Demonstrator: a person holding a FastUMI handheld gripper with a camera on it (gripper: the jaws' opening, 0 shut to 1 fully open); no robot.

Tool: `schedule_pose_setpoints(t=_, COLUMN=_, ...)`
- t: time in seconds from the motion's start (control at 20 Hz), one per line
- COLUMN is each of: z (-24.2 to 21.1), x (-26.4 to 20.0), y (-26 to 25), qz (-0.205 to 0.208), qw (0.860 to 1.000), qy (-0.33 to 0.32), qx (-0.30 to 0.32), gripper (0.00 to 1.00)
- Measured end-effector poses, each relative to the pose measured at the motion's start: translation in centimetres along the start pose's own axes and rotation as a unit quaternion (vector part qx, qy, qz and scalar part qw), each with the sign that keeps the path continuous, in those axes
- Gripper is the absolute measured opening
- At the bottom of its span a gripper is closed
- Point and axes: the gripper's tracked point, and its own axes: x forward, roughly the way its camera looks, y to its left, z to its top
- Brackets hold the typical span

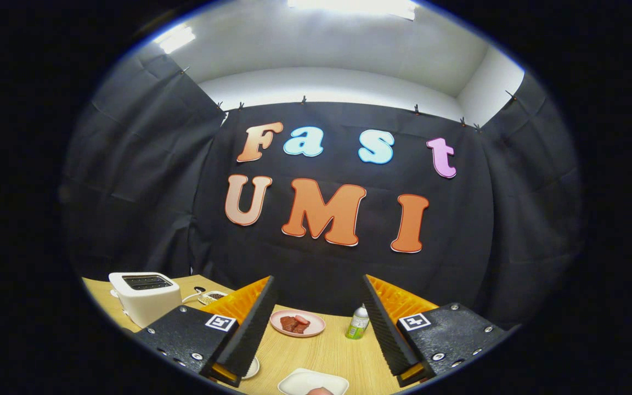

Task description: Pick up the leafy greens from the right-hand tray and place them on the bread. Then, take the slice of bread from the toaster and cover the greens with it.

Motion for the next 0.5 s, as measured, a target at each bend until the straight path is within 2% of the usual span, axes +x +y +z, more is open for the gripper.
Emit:
schedule_pose_setpoints(t=0.25, z=-0.2, x=-0.3, y=-0.2, qz=0.003, qw=0.999, qy=-0.023, qx=0.040, gripper=0.95)
schedule_pose_setpoints(t=0.5, z=-0.5, x=-0.6, y=-1.0, qz=-0.019, qw=0.999, qy=-0.037, qx=0.029, gripper=0.95)
